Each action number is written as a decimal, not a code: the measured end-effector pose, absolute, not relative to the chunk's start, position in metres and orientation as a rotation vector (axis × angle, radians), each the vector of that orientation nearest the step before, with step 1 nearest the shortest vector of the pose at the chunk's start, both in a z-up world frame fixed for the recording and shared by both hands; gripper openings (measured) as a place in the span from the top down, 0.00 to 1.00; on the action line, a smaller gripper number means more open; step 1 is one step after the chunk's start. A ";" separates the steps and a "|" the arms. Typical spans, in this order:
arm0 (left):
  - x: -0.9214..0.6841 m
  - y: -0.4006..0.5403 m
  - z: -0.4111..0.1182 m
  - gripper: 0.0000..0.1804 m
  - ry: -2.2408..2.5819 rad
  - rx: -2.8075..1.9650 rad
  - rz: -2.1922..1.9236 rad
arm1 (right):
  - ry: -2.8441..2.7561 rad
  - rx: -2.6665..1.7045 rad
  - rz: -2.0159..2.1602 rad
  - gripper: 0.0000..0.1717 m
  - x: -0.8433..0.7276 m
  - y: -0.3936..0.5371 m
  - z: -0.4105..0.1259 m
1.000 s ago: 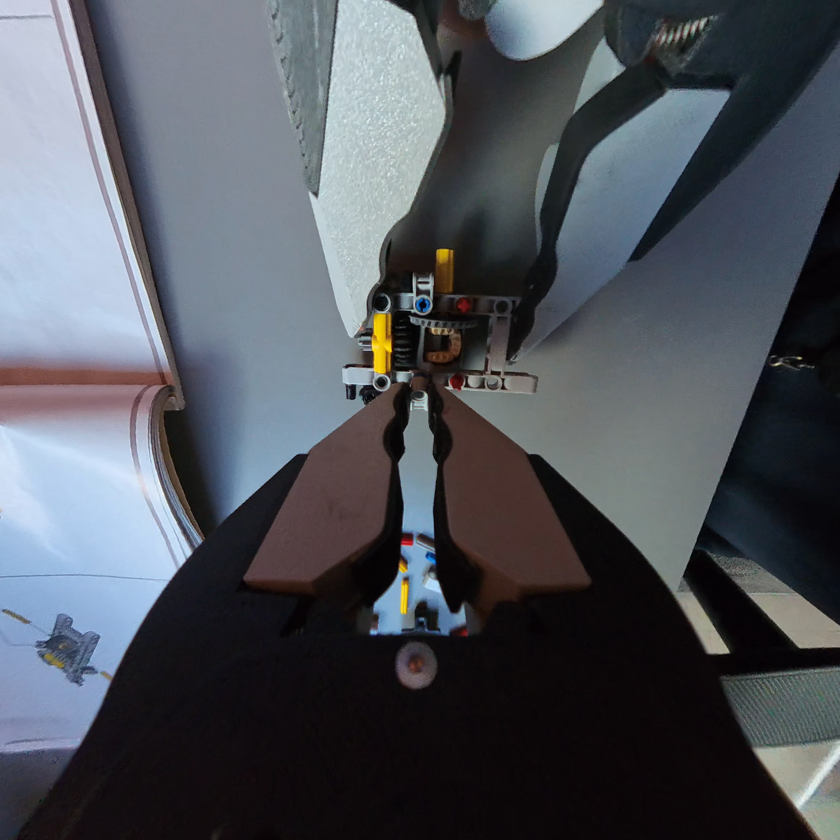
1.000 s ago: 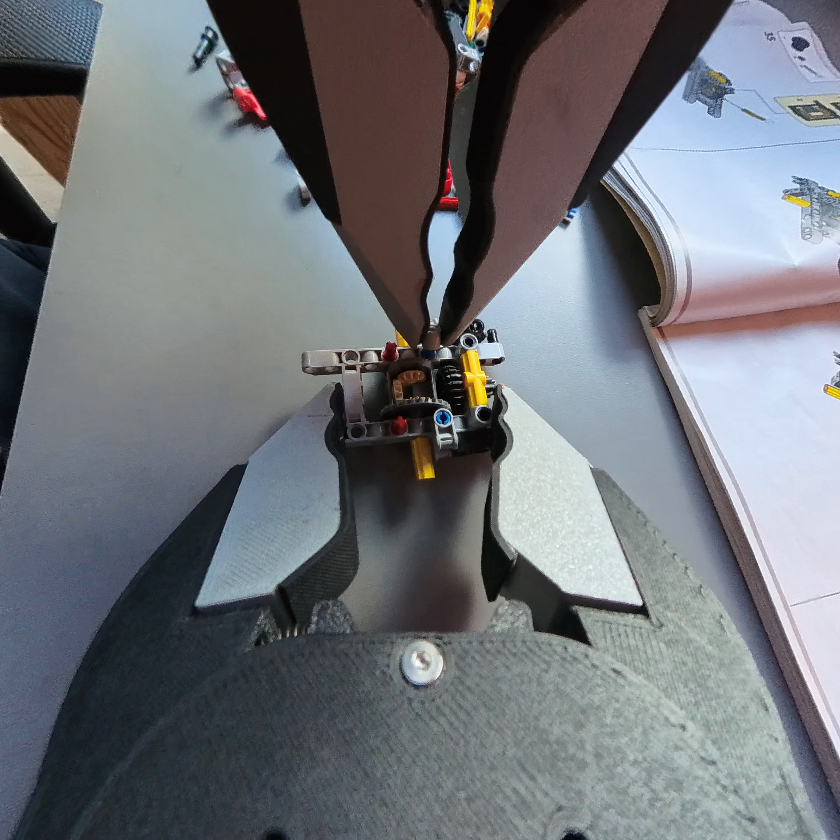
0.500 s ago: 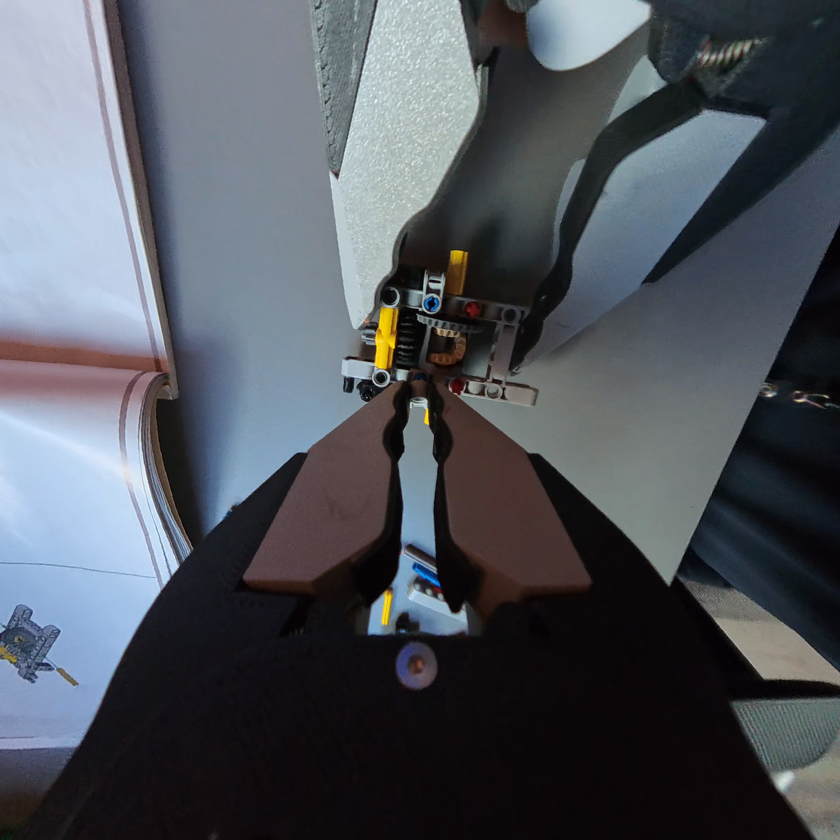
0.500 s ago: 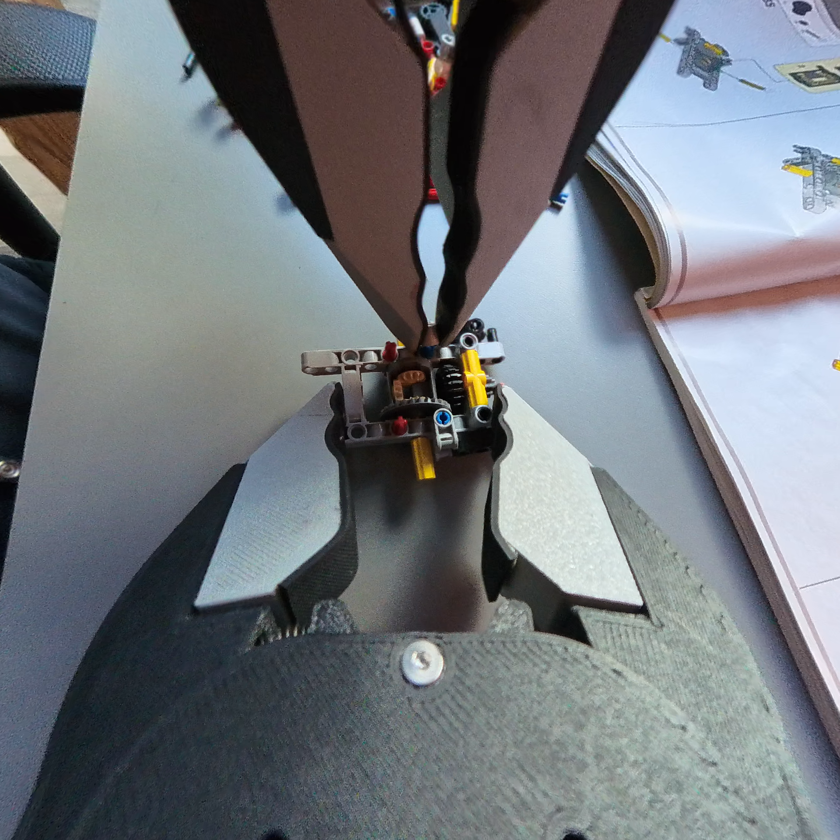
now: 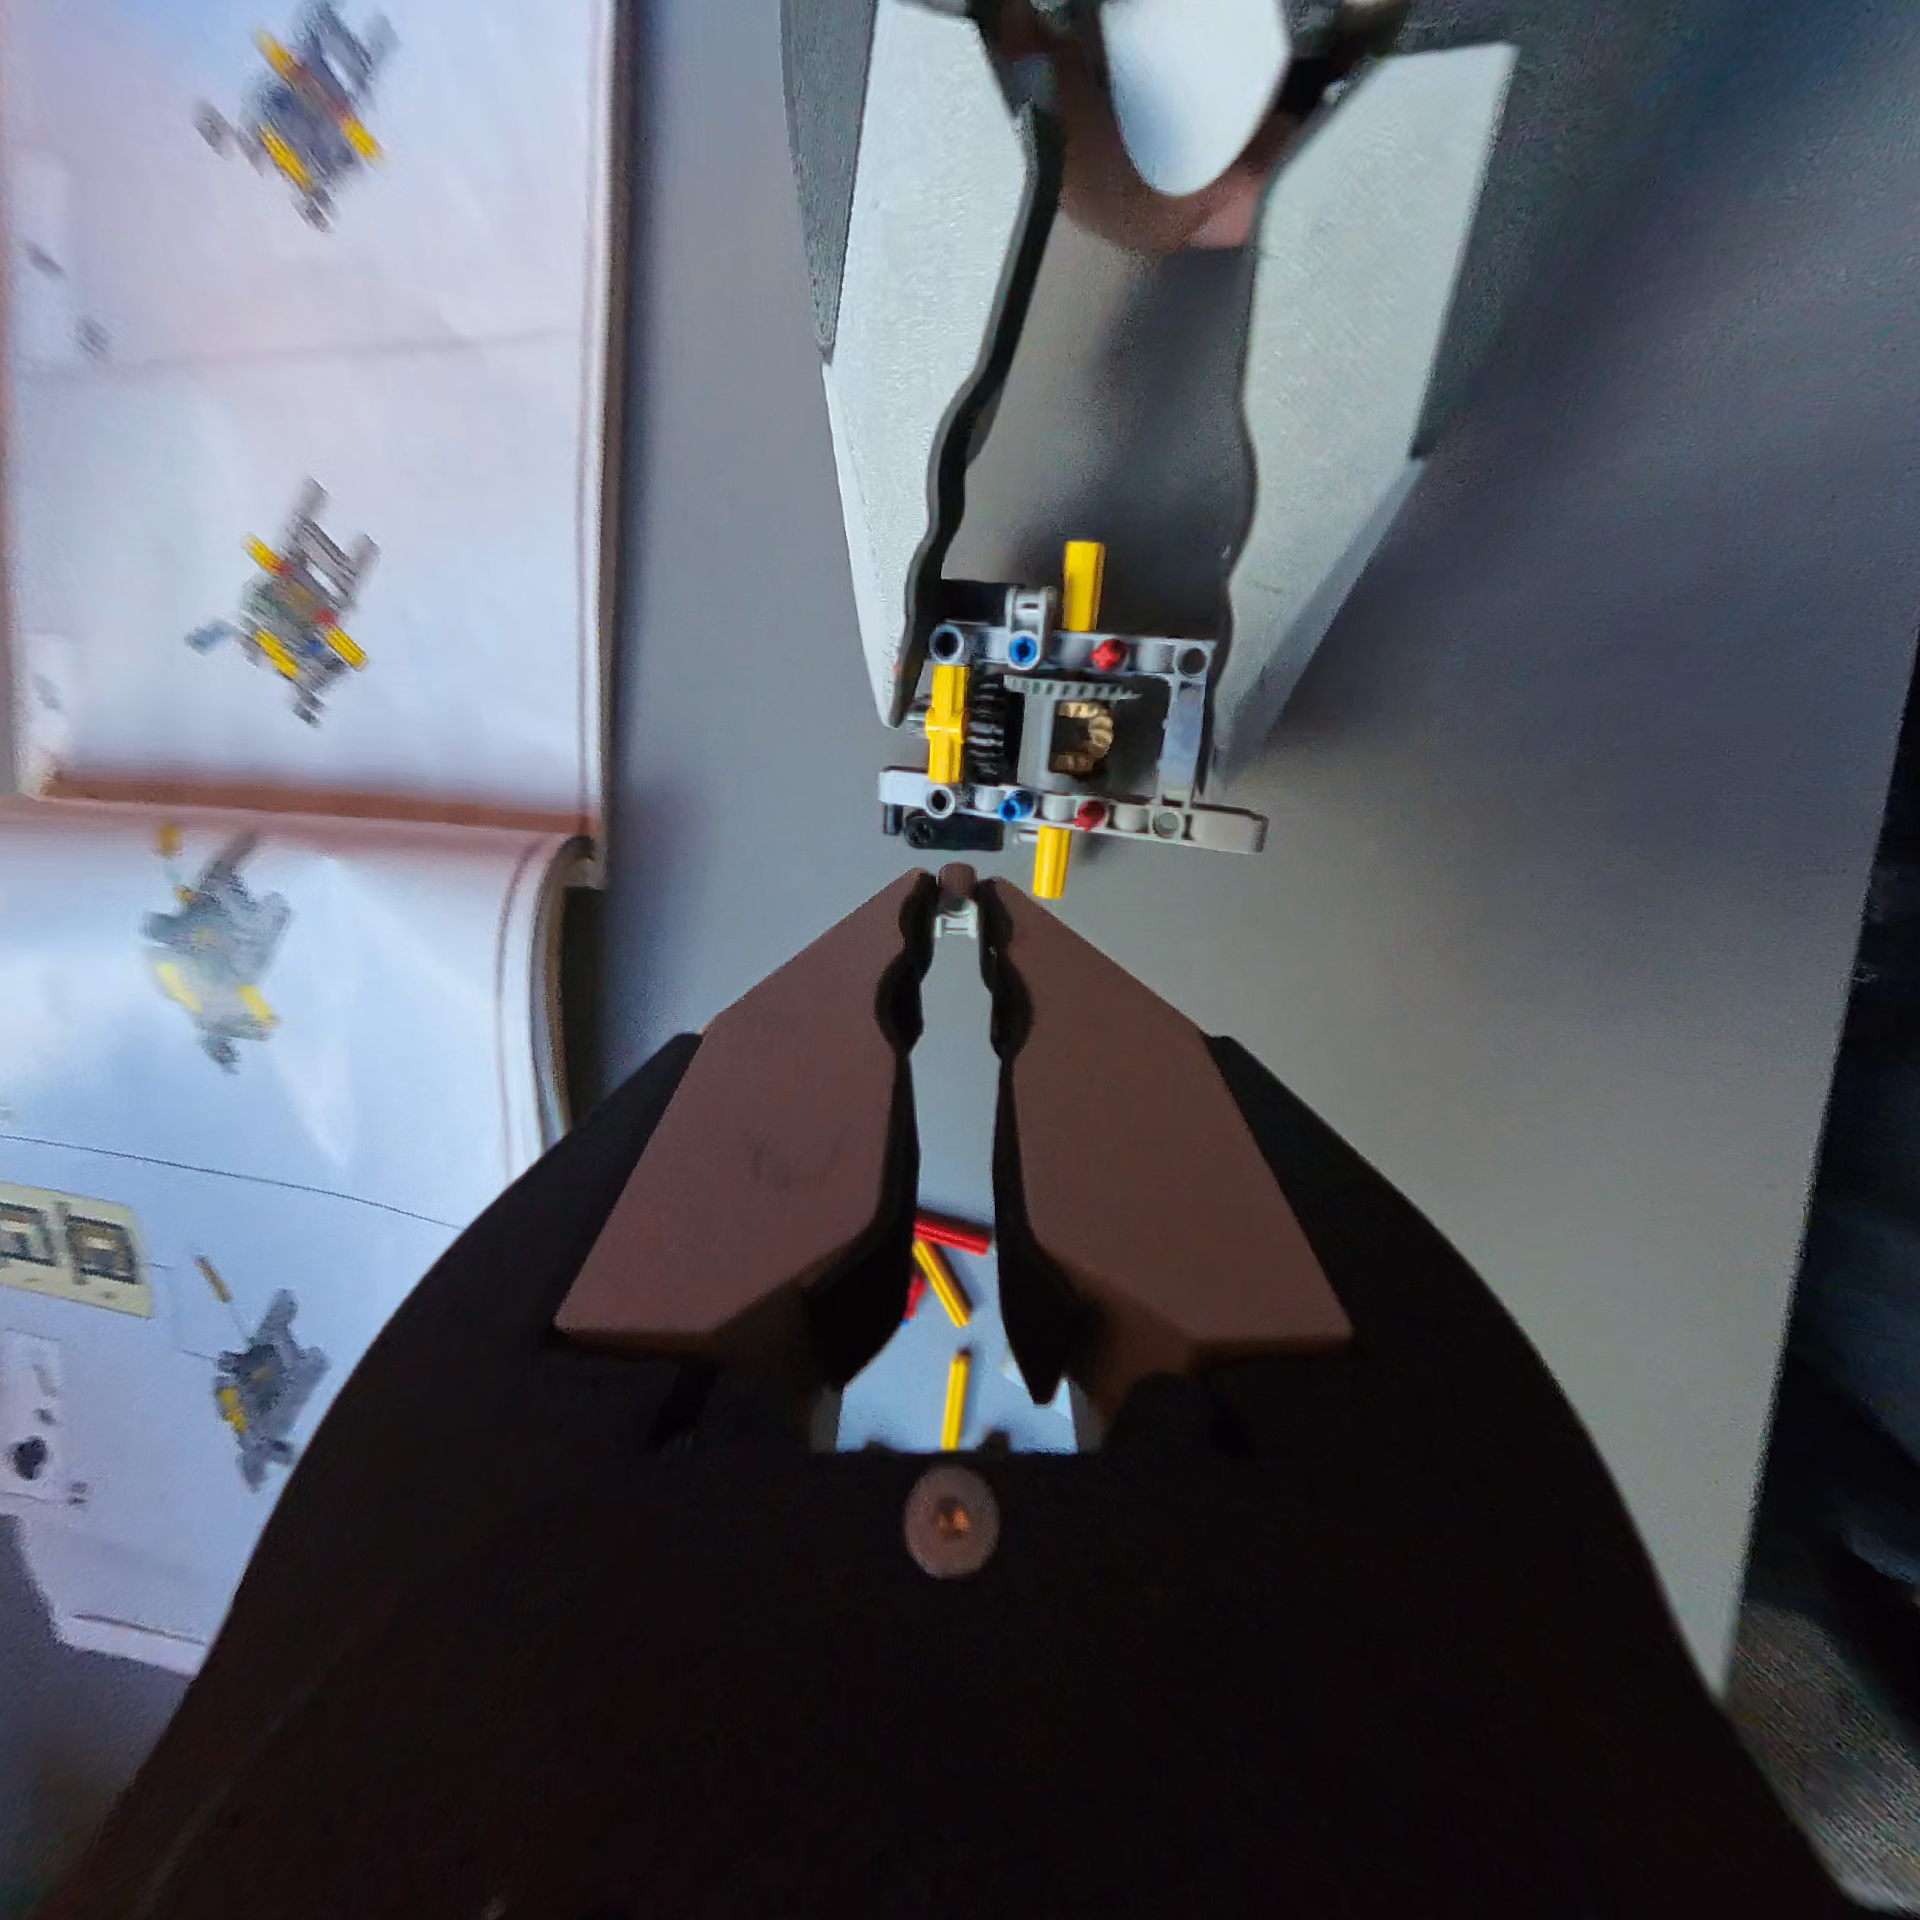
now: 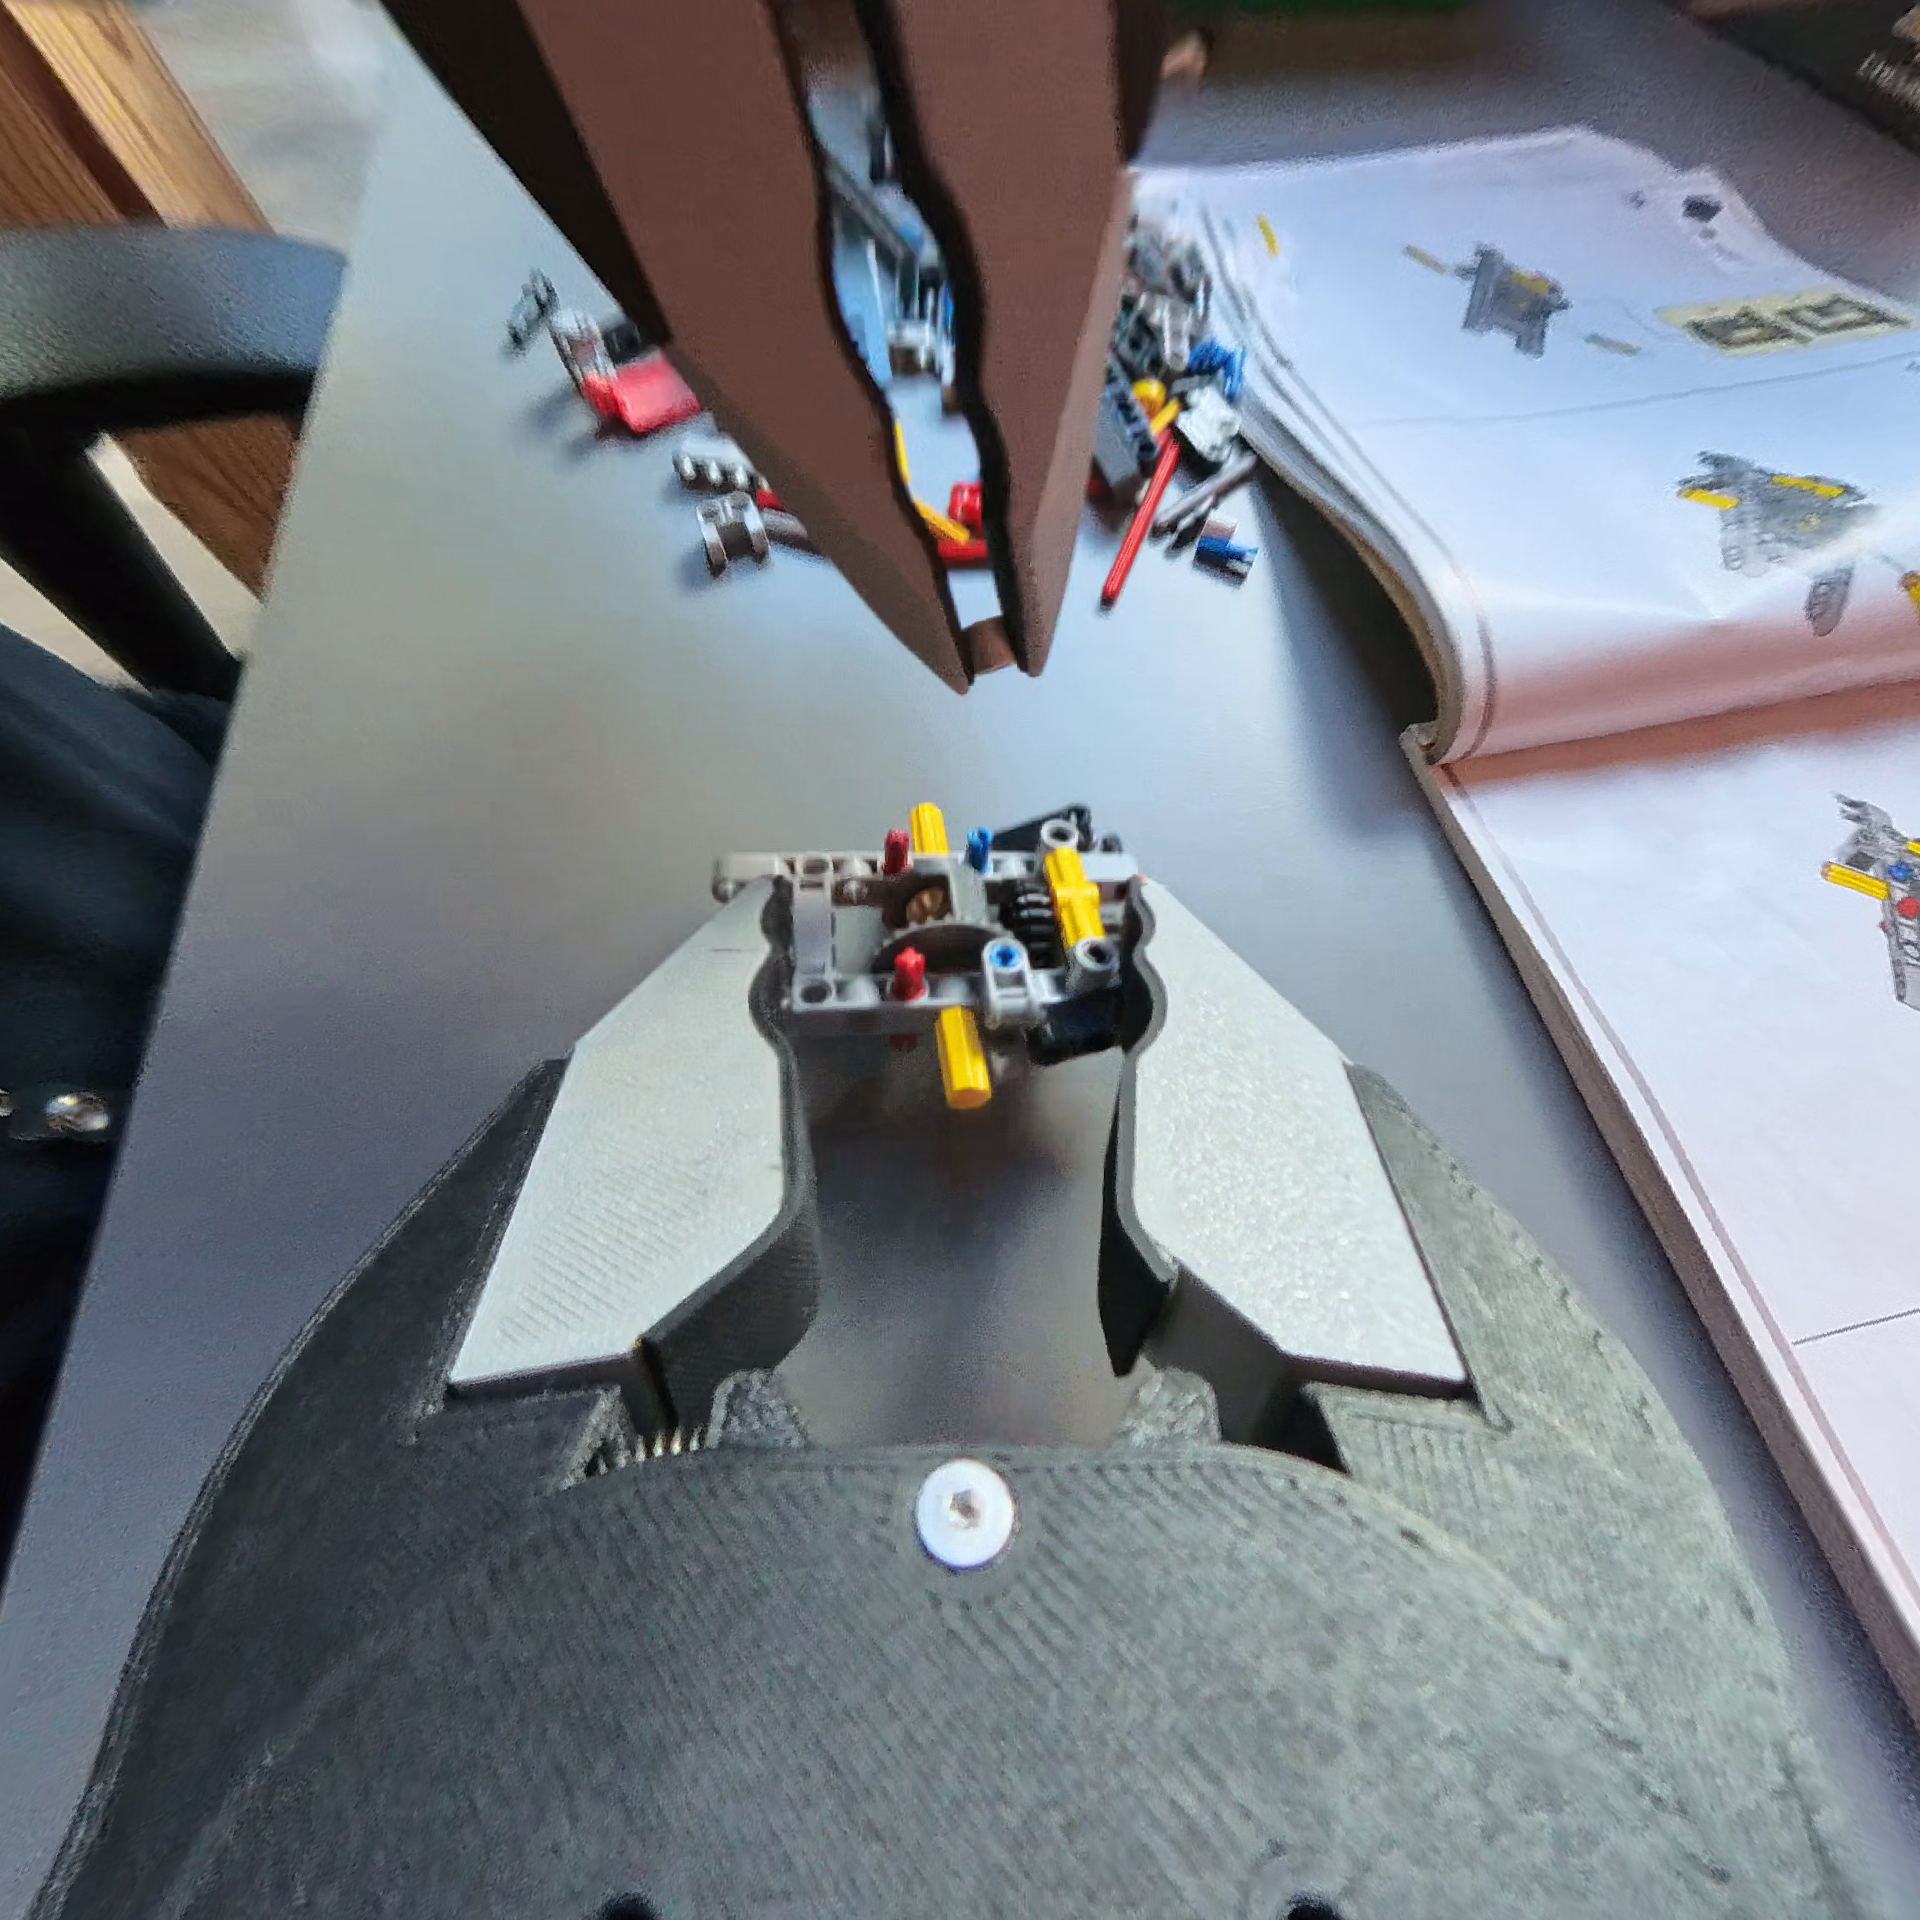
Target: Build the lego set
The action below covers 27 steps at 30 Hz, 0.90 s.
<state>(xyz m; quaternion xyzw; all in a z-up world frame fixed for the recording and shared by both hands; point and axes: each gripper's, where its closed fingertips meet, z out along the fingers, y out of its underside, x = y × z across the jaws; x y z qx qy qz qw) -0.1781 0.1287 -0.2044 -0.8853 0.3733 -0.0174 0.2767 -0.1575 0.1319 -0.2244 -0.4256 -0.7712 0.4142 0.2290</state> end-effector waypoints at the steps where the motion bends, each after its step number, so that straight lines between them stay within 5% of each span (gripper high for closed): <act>1: -0.179 0.129 -0.200 0.97 1.001 -2.333 -0.018 | -2.087 -1.173 1.196 0.67 -0.157 0.133 -0.218; 7: -0.176 0.127 -0.189 0.97 1.055 -2.222 0.170 | -1.836 -1.247 1.463 0.83 -0.160 0.150 -0.181; 20: -0.165 0.144 -0.162 0.97 1.175 -2.019 0.613 | -1.583 -1.479 1.954 0.91 -0.172 0.136 -0.156; 27: -0.170 0.153 -0.159 0.97 1.137 -2.006 0.741 | -1.464 -1.577 1.965 0.86 -0.177 0.145 -0.155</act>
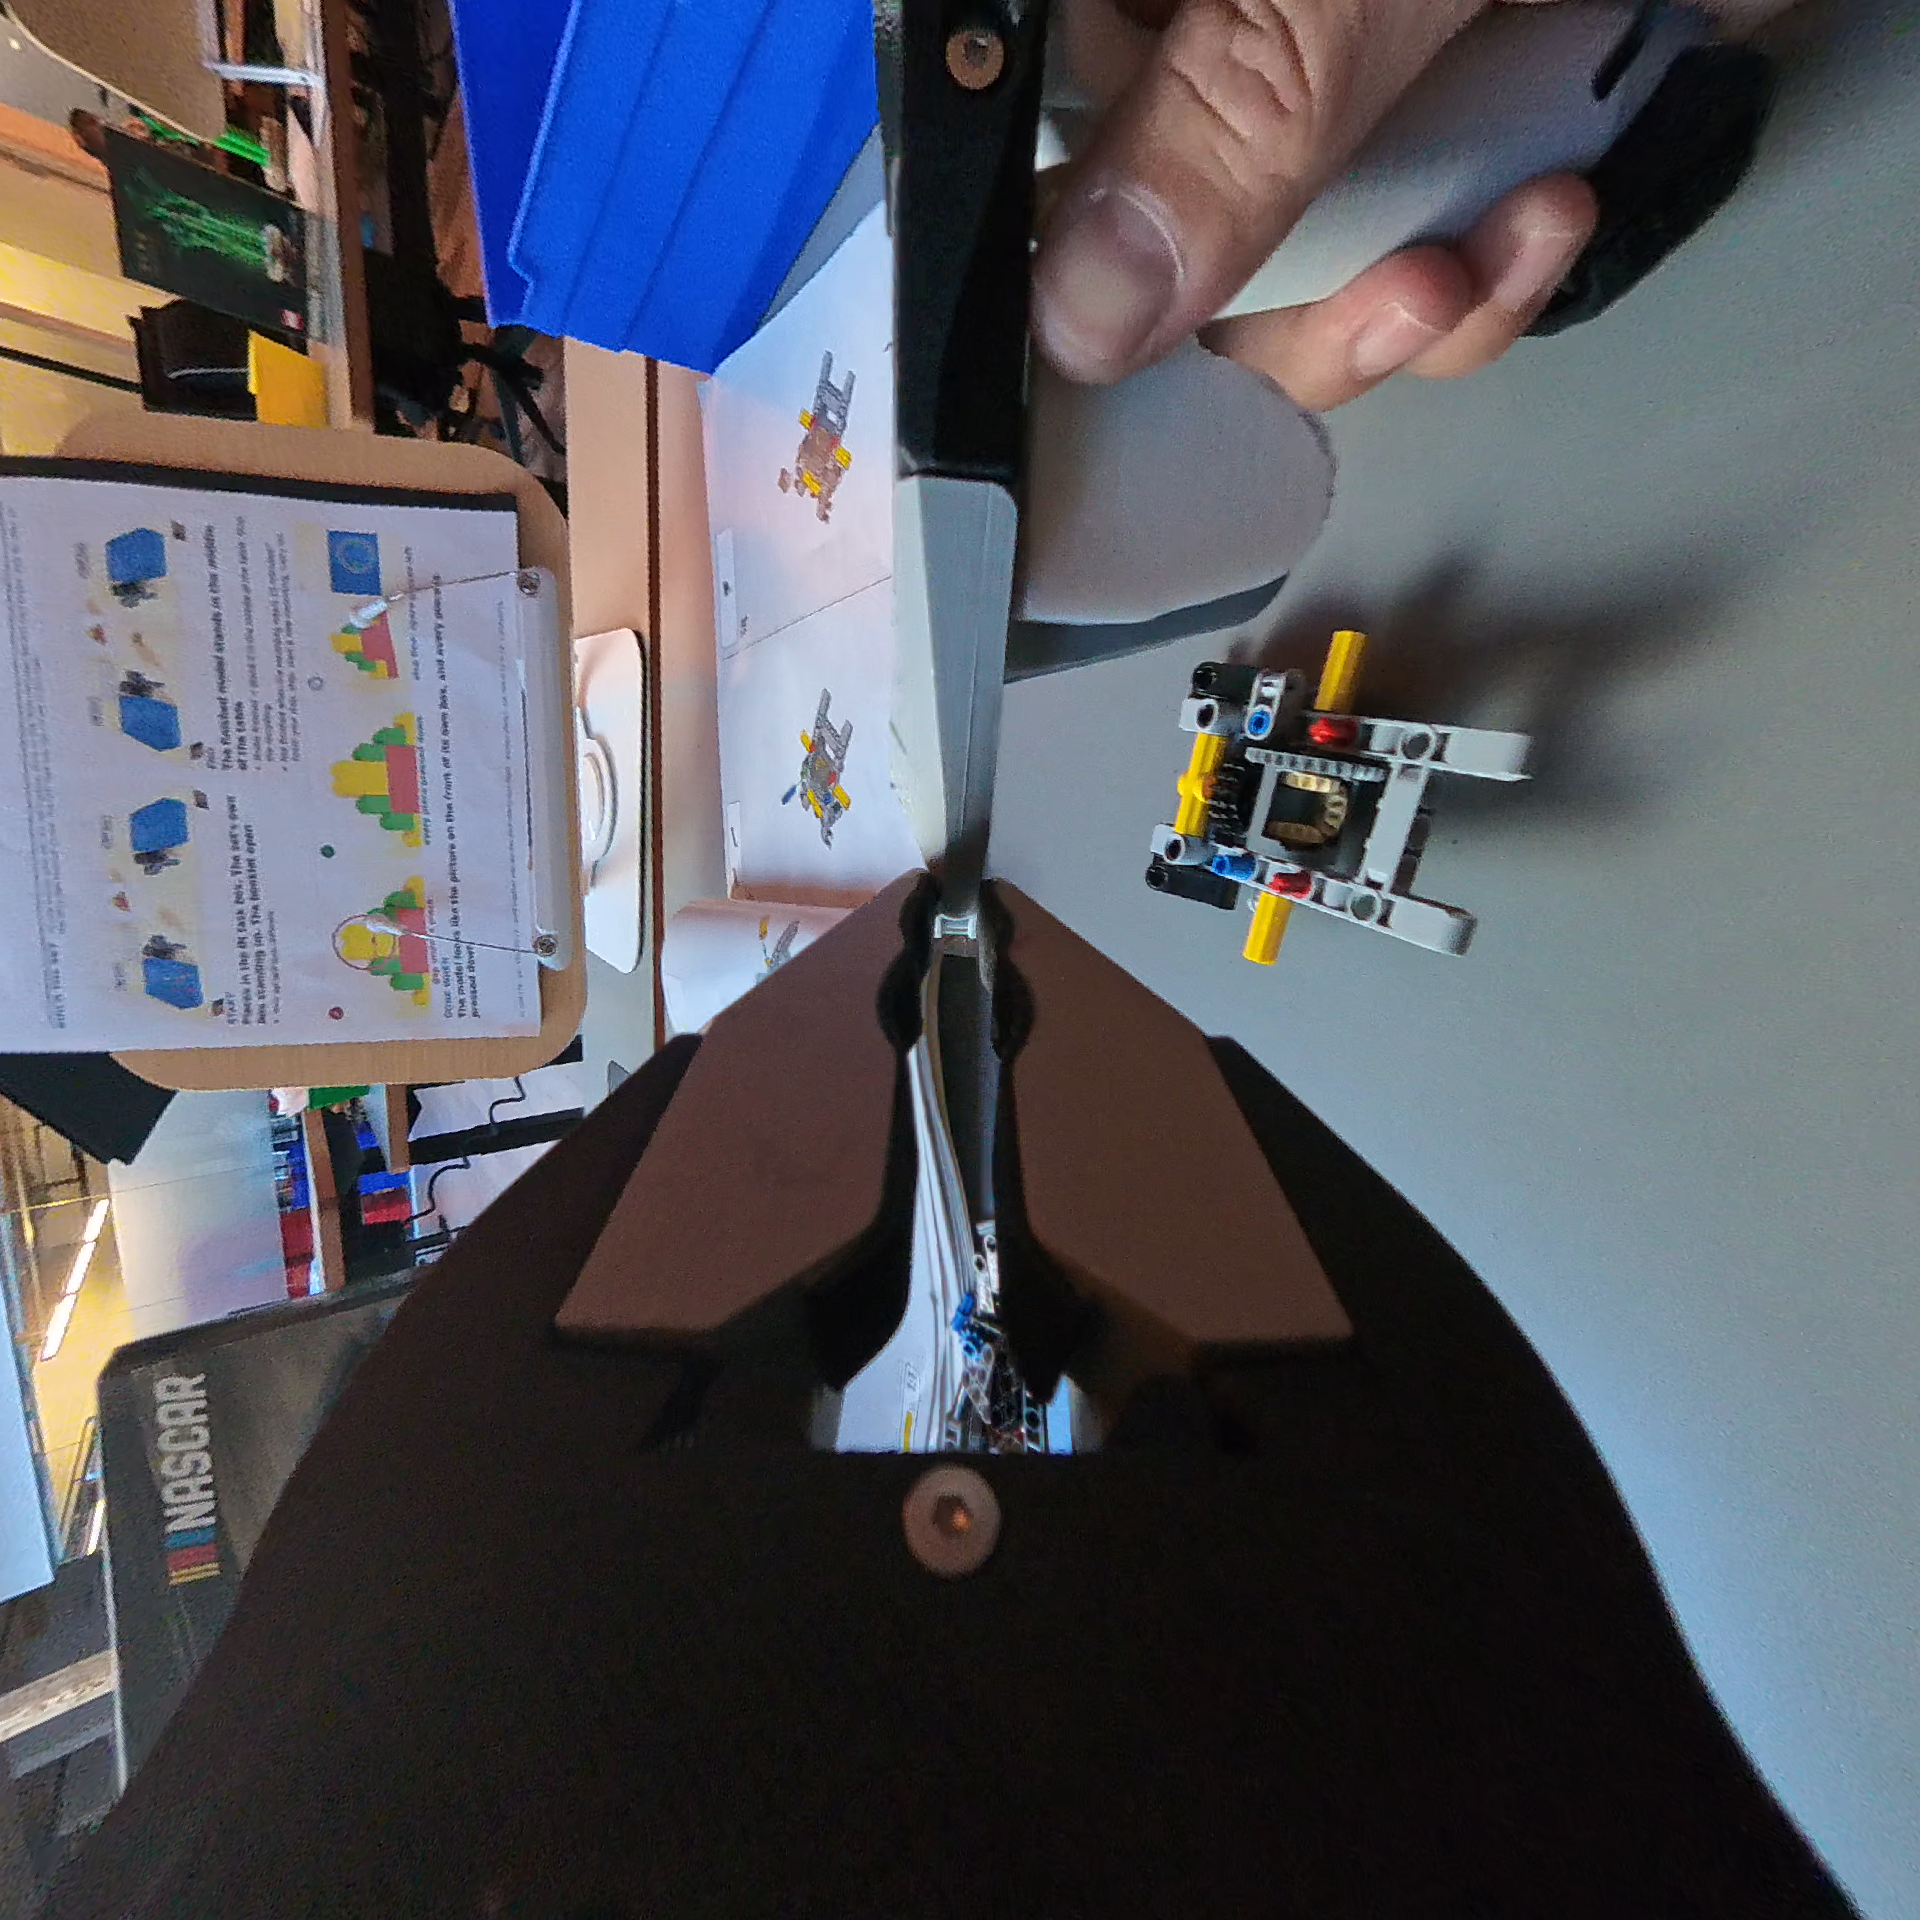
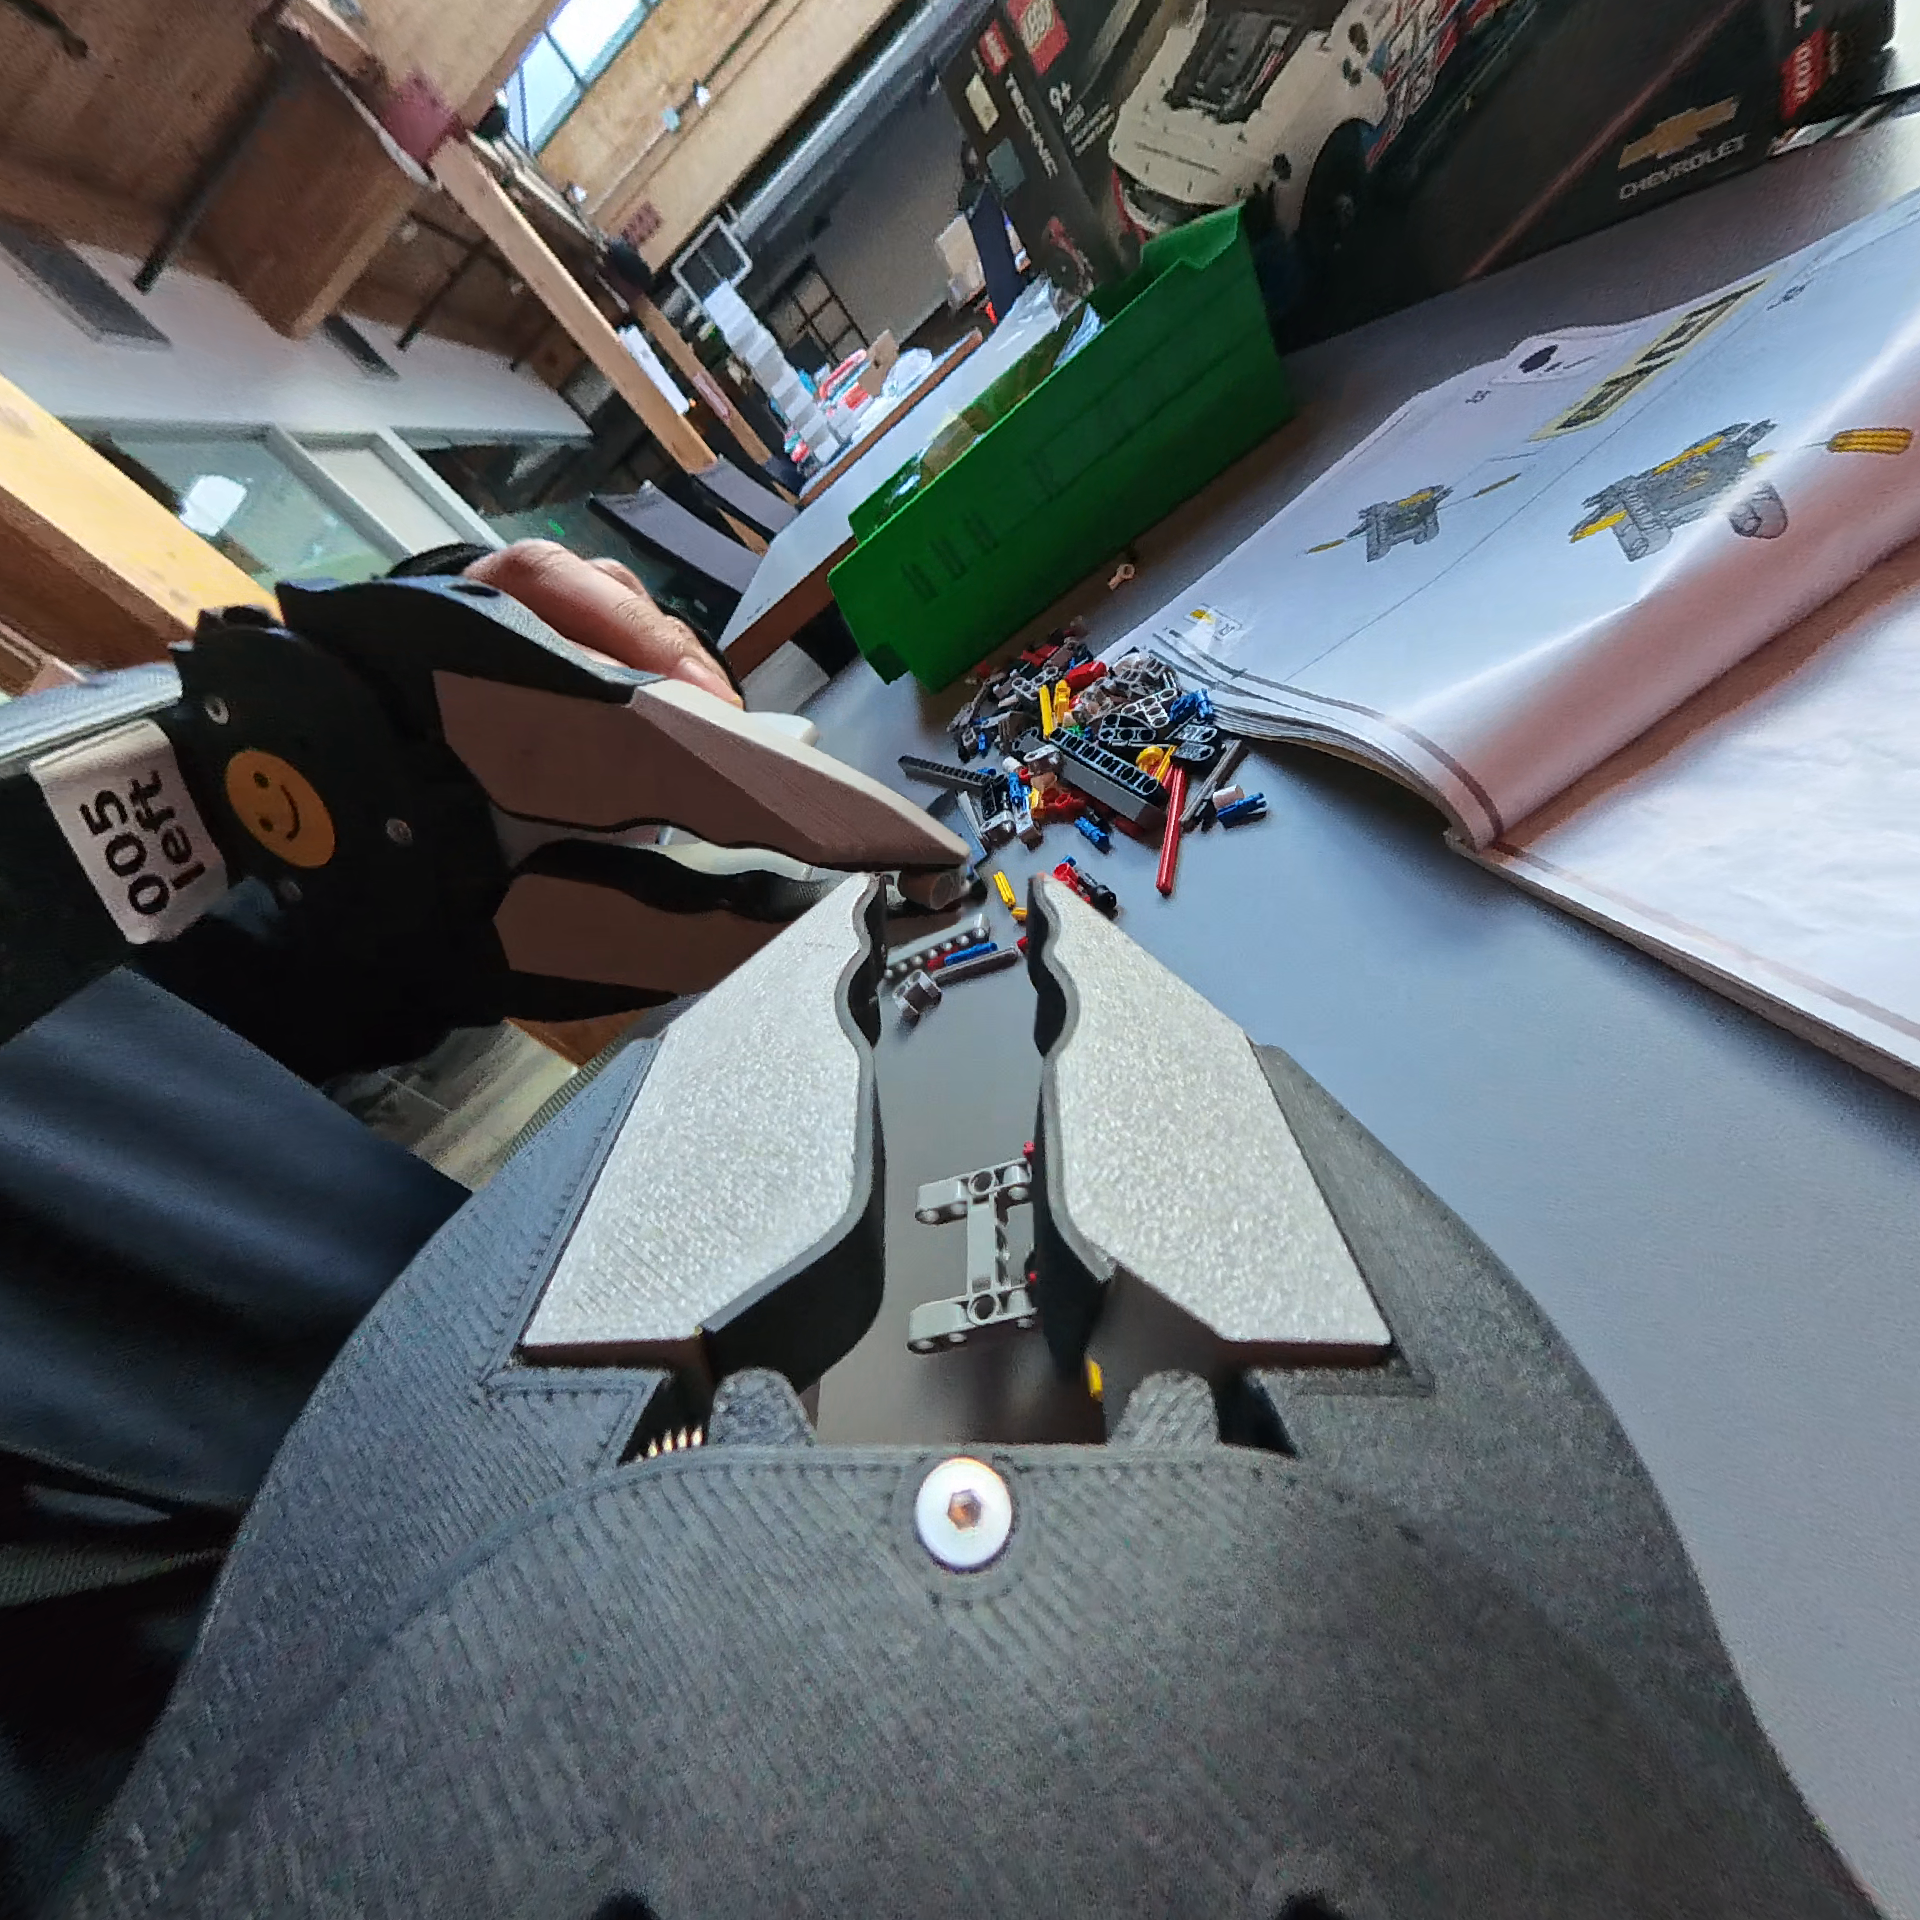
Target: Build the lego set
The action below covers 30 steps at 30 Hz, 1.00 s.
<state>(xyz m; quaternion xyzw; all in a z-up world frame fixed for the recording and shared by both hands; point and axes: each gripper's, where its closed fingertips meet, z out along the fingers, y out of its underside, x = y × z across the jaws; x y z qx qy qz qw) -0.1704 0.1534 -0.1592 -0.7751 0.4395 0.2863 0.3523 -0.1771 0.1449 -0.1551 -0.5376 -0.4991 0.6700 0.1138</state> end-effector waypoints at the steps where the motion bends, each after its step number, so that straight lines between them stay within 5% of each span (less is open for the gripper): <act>1: -0.171 0.154 -0.158 0.97 1.129 -2.002 0.757 | -1.442 -1.580 1.969 0.86 -0.177 0.146 -0.154; 10: -0.177 0.161 -0.156 0.97 1.082 -2.002 0.856 | -1.344 -1.653 1.855 0.82 -0.182 0.156 -0.155; 21: -0.178 0.161 -0.158 0.97 1.060 -1.998 0.822 | -1.346 -1.637 1.954 0.95 -0.181 0.148 -0.150; 30: -0.176 0.161 -0.153 0.97 1.056 -1.965 0.803 | -1.357 -1.592 2.053 0.86 -0.176 0.144 -0.140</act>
